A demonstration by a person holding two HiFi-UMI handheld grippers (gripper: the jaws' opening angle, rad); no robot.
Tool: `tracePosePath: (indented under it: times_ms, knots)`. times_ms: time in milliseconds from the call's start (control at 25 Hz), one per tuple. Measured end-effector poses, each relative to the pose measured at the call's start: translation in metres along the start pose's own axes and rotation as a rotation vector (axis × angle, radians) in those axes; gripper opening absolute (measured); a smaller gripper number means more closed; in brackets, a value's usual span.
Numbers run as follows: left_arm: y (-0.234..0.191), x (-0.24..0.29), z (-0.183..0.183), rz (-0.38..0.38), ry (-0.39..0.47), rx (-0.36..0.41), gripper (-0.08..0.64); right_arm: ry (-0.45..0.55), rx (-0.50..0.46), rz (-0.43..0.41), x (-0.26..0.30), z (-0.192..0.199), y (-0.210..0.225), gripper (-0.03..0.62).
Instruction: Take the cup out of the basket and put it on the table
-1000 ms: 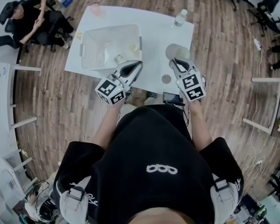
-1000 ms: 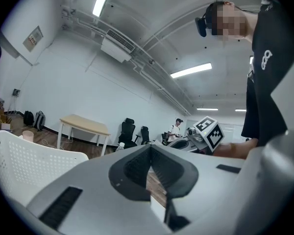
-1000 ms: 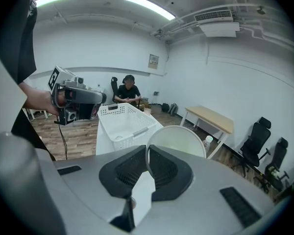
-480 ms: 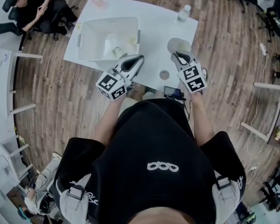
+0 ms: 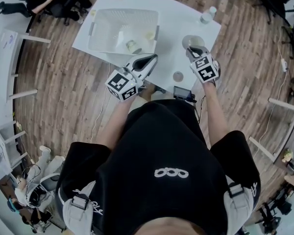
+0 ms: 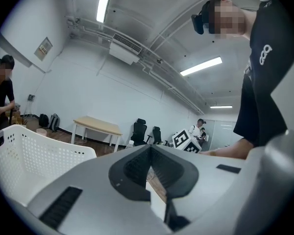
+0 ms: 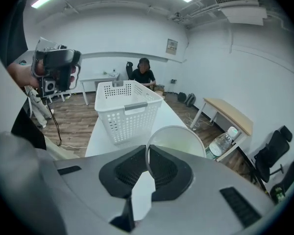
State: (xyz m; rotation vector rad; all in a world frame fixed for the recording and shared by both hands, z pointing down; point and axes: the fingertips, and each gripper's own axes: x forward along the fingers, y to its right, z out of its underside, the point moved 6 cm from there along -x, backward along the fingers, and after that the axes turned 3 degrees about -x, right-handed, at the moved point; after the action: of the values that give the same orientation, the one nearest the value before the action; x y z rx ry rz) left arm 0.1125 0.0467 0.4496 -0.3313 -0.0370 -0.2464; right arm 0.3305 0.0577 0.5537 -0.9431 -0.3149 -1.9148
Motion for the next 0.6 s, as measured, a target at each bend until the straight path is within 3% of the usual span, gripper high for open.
tracePosePath:
  times_ms: [400,600]
  knots:
    - [-0.008,-0.011,0.008,-0.065,0.006,-0.017,0.008,-0.160,-0.066,-0.135,0.092,0.033,0.007,0.040]
    - [-0.015,-0.014,0.010,-0.082,0.007,-0.026,0.008,-0.235,-0.096,-0.161,0.126,0.048,0.012,0.040]
